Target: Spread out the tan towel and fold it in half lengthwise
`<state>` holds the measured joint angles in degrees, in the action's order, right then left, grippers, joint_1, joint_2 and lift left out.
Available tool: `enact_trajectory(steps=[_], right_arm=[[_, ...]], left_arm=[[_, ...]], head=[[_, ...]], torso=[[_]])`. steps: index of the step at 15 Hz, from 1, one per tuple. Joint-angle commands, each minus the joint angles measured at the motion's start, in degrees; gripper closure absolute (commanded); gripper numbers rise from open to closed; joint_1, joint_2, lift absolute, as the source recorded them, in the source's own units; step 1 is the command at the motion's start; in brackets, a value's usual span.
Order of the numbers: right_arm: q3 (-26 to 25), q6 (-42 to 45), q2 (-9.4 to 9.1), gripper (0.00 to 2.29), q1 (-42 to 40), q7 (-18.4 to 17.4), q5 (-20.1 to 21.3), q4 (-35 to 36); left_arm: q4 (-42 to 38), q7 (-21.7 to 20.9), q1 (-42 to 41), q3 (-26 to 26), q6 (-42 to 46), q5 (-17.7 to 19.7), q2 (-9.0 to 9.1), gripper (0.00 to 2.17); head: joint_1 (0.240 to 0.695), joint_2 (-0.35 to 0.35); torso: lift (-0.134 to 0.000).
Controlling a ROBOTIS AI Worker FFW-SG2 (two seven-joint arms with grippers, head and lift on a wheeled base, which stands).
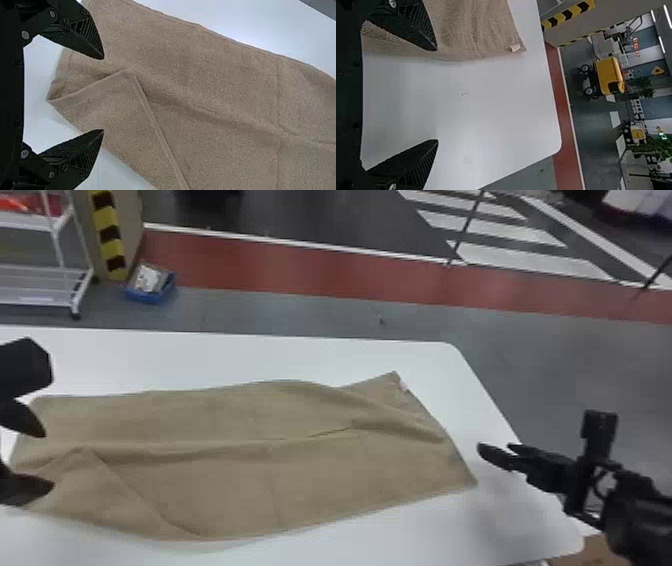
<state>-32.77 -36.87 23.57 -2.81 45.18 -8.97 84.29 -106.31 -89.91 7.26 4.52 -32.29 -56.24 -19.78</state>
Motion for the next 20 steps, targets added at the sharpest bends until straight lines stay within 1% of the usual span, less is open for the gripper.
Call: enact_trajectory(steps=[1, 3, 4, 9, 13, 15, 18, 20], right_arm=[[-0.37, 0.0, -0.01, 0.06, 0.0, 0.09, -0.18, 0.09], [-0.81, -0.18, -0.01, 0.06, -0.26, 0.18, -0.53, 0.53], [-0.81, -0.18, -0.01, 0.06, -0.44, 0.35, -0.53, 0.88], [-0.9, -0.88, -0.28, 0.06, -0.7, 0.53, -0.53, 1.84], [-1.07, -2.11, -0.28, 0.06, -1.23, 0.62, -0.53, 2.99], [-1.42, -2.29, -0.28, 0.06, -1.49, 0.62, -0.53, 3.16], [-1.51, -2.29, -0.28, 0.06, -1.67, 0.62, -0.53, 3.16], [-1.51, -2.46, -0.28, 0.06, -1.67, 0.7, -0.53, 3.25]], left_arm=[[2.86, -0.66, 0.29, 0.4, 0.16, -0.19, 0.45, 0.27], [5.41, -0.66, 1.17, 0.66, 0.16, -0.71, 0.8, 0.3], [5.85, -0.66, 1.44, 0.66, 0.16, -0.98, 0.8, 0.35], [5.68, -0.66, 0.82, 0.66, 0.33, -0.36, 0.89, 0.35], [7.26, -0.66, 1.79, 1.37, 2.09, -0.54, 2.29, 0.36], [8.31, -0.66, 2.4, 1.37, 2.79, -0.71, 2.56, 0.4], [8.49, -0.66, 2.84, 1.28, 2.79, -0.71, 2.56, 0.4], [8.14, -0.66, 2.75, 1.37, 2.79, -0.01, 2.64, 0.4]], head=[[0.695, -0.296], [0.695, -0.297], [0.695, -0.297], [0.695, -0.292], [0.695, -0.3], [0.695, -0.306], [0.695, -0.313], [0.695, -0.313]], torso=[[-0.12], [-0.12], [-0.12], [-0.12], [-0.12], [-0.12], [-0.12], [-0.12]])
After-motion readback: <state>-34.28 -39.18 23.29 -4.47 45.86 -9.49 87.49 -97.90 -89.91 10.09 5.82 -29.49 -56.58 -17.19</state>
